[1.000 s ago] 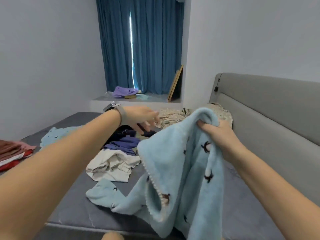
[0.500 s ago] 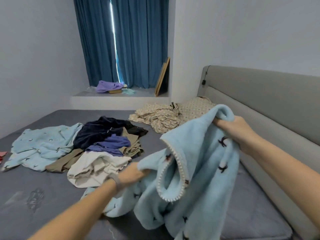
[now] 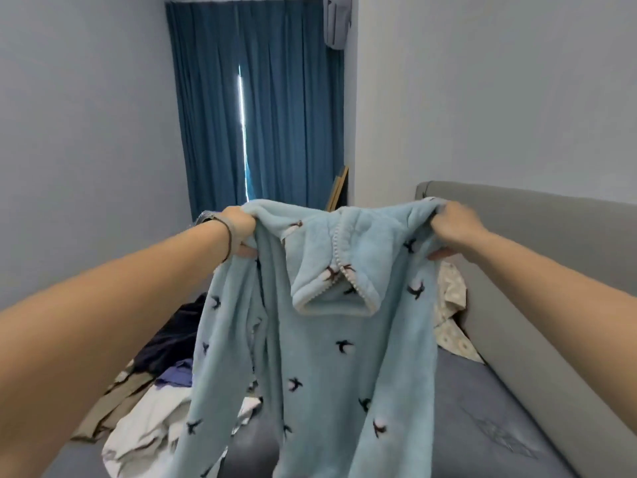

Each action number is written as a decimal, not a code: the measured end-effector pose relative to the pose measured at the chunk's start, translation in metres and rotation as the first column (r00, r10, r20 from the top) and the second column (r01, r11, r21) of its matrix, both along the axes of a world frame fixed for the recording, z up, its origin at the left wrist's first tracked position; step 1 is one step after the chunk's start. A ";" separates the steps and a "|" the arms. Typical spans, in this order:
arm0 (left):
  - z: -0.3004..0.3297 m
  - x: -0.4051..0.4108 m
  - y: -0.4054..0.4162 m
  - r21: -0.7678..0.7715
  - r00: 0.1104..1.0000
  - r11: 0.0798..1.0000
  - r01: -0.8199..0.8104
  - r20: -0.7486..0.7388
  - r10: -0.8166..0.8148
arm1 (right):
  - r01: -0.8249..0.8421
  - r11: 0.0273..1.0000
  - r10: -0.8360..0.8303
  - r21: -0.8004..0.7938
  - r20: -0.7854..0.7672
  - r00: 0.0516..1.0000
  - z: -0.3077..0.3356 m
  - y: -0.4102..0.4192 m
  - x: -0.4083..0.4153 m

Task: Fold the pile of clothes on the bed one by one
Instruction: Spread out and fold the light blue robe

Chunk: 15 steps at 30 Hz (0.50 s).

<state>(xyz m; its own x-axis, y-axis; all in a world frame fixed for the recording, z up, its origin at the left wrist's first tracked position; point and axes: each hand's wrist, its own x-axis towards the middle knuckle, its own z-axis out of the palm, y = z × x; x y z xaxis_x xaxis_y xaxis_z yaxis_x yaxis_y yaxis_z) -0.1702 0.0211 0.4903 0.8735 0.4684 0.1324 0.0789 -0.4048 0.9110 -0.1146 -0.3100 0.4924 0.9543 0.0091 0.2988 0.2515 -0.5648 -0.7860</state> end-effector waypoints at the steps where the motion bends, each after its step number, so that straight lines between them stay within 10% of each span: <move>1: 0.019 0.012 -0.008 -0.115 0.993 0.993 -0.007 0.114 0.020 | 0.031 0.996 -0.037 0.088 0.075 0.997 0.016 0.006 0.010; 7: 0.076 0.049 -0.007 0.158 0.759 0.985 -0.076 0.649 -0.046 | 0.051 0.944 -0.256 0.326 0.627 0.736 0.049 0.000 0.038; 15: -0.164 0.032 0.026 0.544 0.949 0.811 0.216 0.080 -0.306 | -0.073 0.986 0.107 -0.150 0.235 0.966 -0.181 -0.031 0.049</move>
<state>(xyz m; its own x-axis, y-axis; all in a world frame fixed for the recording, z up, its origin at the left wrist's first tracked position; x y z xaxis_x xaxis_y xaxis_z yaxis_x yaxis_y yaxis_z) -0.1382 0.0476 0.3259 0.8992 0.0463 0.4350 -0.2233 -0.8065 0.5474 -0.0654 -0.3412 0.3115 0.8473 0.1496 0.5097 0.4789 -0.6303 -0.6110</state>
